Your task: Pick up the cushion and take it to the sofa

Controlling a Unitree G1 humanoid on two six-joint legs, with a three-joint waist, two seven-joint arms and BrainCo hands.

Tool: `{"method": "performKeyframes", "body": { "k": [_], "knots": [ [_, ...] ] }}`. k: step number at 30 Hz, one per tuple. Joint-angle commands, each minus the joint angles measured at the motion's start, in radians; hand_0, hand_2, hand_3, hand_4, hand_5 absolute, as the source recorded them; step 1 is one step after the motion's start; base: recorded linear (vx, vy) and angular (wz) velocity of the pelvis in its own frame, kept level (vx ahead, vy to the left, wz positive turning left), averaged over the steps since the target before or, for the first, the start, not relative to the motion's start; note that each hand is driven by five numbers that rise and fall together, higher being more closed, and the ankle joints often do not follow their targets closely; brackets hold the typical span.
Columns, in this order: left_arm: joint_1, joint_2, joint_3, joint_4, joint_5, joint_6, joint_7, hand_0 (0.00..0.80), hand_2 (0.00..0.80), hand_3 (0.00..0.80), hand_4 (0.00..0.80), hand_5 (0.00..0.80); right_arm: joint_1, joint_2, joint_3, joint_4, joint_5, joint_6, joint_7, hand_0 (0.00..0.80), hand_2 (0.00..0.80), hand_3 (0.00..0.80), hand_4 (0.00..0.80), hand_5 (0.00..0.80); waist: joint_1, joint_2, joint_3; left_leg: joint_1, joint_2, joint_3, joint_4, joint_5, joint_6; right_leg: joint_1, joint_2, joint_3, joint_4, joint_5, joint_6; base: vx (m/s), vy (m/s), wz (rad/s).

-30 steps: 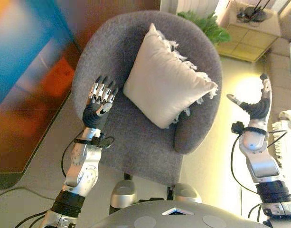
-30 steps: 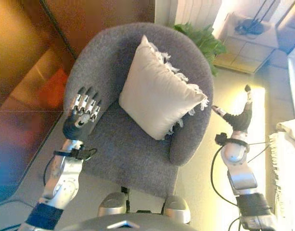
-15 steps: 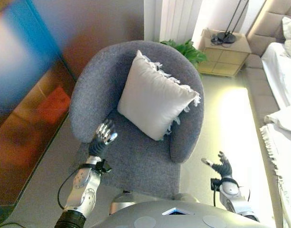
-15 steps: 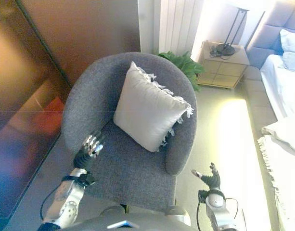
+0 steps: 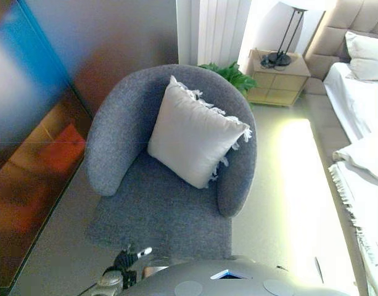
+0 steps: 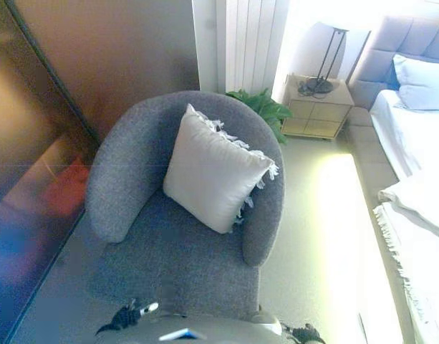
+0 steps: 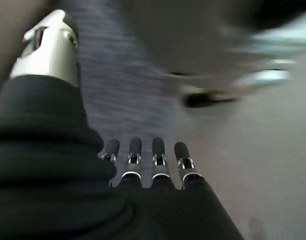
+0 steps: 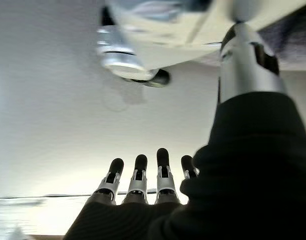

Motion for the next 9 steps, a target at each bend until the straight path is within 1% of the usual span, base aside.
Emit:
{"method": "performKeyframes", "body": {
  "k": [1, 3, 5, 9],
  "knots": [
    [-0.127, -0.022, 0.049, 0.047, 0.014, 0.055, 0.033, 0.000, 0.000, 0.000, 0.000, 0.000, -0.081, 0.000, 0.012, 0.054, 0.018, 0.027, 0.030, 0.000, 0.000, 0.000, 0.000, 0.000, 0.007, -0.010, 0.069, 0.039, -0.049, -0.073, 0.008, -0.118, 0.070, 0.056, -0.024, -0.022, 0.034, -0.048, 0.040, -0.064, -0.100, -0.25],
    [-0.132, -0.033, 0.062, 0.063, 0.011, 0.091, 0.041, 0.000, 0.000, 0.000, 0.000, 0.000, -0.080, 0.004, 0.015, 0.069, 0.041, 0.037, 0.023, 0.000, 0.000, 0.000, 0.000, 0.000, 0.009, -0.010, 0.063, 0.038, -0.047, -0.073, 0.008, -0.116, 0.063, 0.068, -0.021, -0.024, 0.008, -0.040, 0.038, -0.058, -0.083, -0.12],
    [-0.134, -0.045, 0.070, 0.077, 0.008, 0.097, 0.051, 0.000, 0.000, 0.000, 0.000, 0.000, -0.083, 0.006, -0.001, 0.084, 0.085, 0.043, 0.020, 0.000, 0.000, 0.000, 0.000, 0.000, 0.007, -0.008, 0.056, 0.036, -0.041, -0.067, 0.008, -0.114, 0.055, 0.076, -0.018, -0.028, -0.004, -0.041, 0.036, -0.036, -0.060, -0.05],
    [-0.140, -0.050, 0.065, 0.075, -0.004, 0.093, 0.063, 0.000, 0.000, 0.000, 0.000, 0.000, -0.090, 0.001, -0.006, 0.084, 0.083, 0.039, 0.016, 0.000, 0.000, 0.000, 0.000, 0.000, 0.005, -0.001, 0.052, 0.035, -0.034, -0.064, 0.008, -0.113, 0.049, 0.080, -0.010, -0.029, -0.006, -0.050, 0.028, -0.021, -0.028, -0.02]
  ]
}}
